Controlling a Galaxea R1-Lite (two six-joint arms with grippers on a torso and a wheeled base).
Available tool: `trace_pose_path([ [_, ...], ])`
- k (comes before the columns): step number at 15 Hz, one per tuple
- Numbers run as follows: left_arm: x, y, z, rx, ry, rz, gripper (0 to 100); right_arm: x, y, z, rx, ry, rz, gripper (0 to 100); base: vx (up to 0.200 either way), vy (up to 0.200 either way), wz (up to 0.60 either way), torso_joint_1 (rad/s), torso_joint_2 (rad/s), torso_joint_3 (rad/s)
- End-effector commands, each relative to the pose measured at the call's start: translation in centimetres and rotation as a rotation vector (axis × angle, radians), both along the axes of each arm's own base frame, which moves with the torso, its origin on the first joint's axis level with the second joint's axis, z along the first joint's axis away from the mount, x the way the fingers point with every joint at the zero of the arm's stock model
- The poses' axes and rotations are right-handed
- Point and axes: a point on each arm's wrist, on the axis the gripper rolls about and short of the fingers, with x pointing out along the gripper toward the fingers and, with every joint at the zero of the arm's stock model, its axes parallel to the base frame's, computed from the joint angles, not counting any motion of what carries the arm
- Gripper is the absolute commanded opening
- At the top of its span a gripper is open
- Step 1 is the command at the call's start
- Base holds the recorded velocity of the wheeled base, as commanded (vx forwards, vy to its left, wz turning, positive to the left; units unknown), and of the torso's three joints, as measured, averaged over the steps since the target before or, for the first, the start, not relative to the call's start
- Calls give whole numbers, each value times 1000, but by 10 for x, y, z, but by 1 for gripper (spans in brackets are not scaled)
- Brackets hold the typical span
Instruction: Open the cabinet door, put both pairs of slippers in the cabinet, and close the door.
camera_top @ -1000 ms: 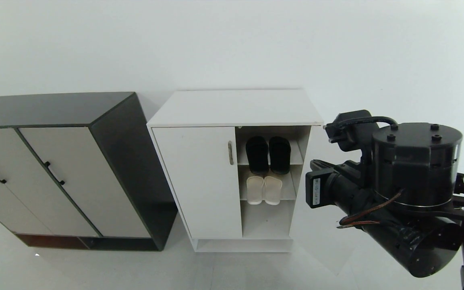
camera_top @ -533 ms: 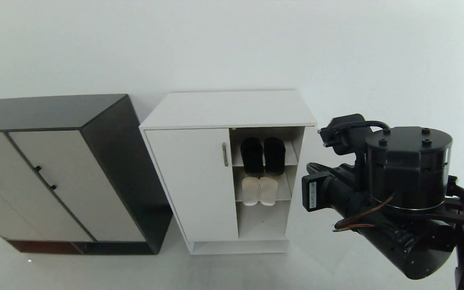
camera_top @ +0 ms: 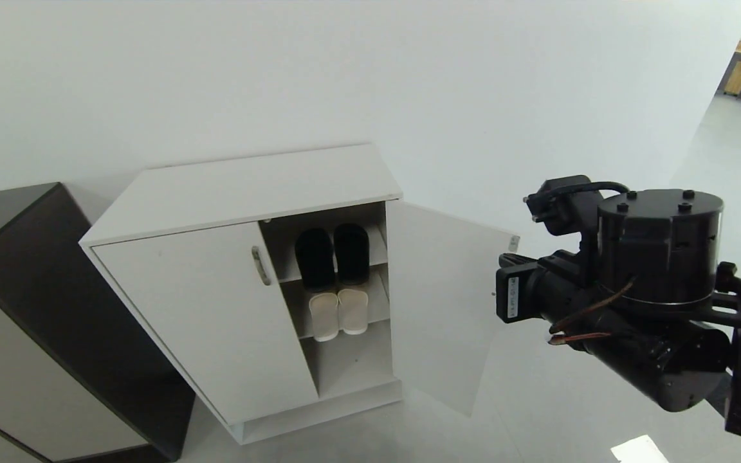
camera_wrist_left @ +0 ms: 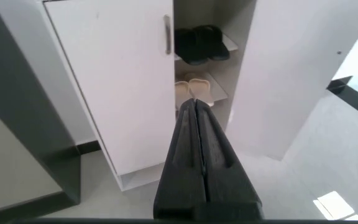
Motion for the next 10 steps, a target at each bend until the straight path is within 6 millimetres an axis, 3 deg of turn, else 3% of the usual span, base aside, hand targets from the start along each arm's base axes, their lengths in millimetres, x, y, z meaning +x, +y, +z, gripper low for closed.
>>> trace_pose_path([
  [1,0,0,0,0,0,0,0,34,-14,3,15,2,-61,0,0,0,0,0,0,0],
  [4,0,0,0,0,0,0,0,98,-35,6,37,17,-138,0,0,0,0,0,0,0],
  [10,0,0,0,-2,0,0,0,169,-41,-14,85,7,-149,0,0,0,0,0,0,0],
])
